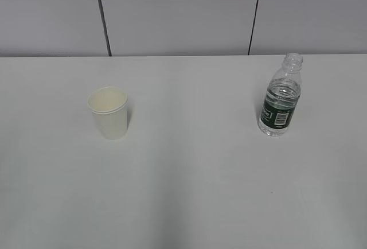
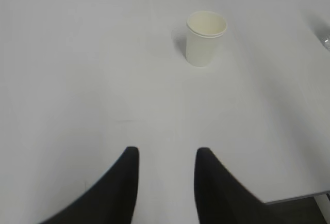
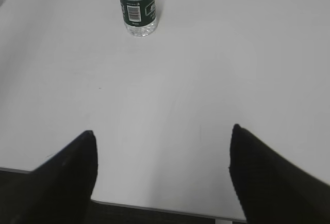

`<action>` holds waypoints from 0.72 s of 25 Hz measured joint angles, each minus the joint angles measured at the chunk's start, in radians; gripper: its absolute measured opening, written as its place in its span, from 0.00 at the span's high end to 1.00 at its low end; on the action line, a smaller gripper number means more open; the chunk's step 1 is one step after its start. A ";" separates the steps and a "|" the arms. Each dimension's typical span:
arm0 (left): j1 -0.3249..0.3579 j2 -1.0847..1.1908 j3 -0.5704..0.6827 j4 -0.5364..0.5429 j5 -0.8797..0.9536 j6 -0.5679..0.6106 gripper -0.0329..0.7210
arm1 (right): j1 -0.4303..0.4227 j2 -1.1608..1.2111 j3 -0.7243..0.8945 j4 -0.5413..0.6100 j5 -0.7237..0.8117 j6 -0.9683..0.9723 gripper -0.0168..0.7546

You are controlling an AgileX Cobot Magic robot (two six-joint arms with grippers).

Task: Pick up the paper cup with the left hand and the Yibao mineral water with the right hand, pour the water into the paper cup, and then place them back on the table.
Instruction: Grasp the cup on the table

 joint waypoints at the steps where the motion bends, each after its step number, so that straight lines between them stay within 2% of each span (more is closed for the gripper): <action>1: 0.000 0.000 0.000 0.000 0.000 0.000 0.65 | 0.000 0.000 0.000 0.000 0.000 0.000 0.22; 18: 0.000 0.000 0.000 0.000 0.000 0.000 0.65 | 0.000 0.000 0.000 0.000 0.000 0.000 0.22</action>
